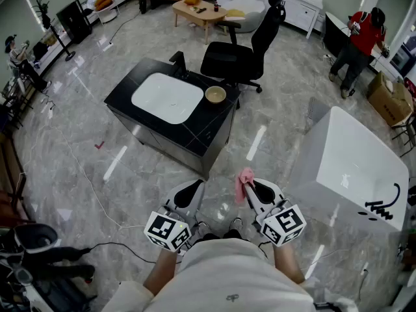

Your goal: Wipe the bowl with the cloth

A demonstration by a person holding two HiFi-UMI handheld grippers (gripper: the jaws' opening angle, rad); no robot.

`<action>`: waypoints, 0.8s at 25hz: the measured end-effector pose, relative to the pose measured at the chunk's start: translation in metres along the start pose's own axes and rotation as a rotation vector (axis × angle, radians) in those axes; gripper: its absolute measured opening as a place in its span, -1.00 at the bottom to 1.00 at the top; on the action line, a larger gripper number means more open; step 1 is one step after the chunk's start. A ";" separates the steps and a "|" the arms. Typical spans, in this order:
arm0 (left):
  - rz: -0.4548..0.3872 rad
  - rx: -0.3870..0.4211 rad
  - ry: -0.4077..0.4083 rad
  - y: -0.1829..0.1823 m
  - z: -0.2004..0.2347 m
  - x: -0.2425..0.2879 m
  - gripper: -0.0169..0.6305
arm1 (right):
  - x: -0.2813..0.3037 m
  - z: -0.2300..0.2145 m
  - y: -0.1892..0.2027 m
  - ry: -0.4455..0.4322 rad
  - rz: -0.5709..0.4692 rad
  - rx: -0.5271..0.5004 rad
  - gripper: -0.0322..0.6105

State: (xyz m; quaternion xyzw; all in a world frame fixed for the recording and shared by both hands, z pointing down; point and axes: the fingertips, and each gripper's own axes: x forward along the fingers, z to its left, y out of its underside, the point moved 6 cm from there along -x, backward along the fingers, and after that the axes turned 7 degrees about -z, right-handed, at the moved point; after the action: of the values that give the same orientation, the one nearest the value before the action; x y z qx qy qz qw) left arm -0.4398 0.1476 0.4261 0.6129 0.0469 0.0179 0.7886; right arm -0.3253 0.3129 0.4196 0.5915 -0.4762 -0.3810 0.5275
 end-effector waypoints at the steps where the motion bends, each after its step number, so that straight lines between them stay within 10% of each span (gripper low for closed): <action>1: 0.001 -0.001 0.002 0.000 0.000 0.001 -0.91 | 0.001 -0.001 0.001 0.000 0.002 -0.001 -0.82; 20: -0.004 -0.004 0.055 -0.004 0.024 0.011 -0.91 | 0.035 -0.003 0.000 0.056 -0.029 0.036 -0.82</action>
State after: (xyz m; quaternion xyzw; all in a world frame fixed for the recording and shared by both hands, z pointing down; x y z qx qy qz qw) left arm -0.4268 0.1240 0.4278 0.6105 0.0700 0.0332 0.7882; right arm -0.3139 0.2796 0.4218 0.6183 -0.4594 -0.3631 0.5243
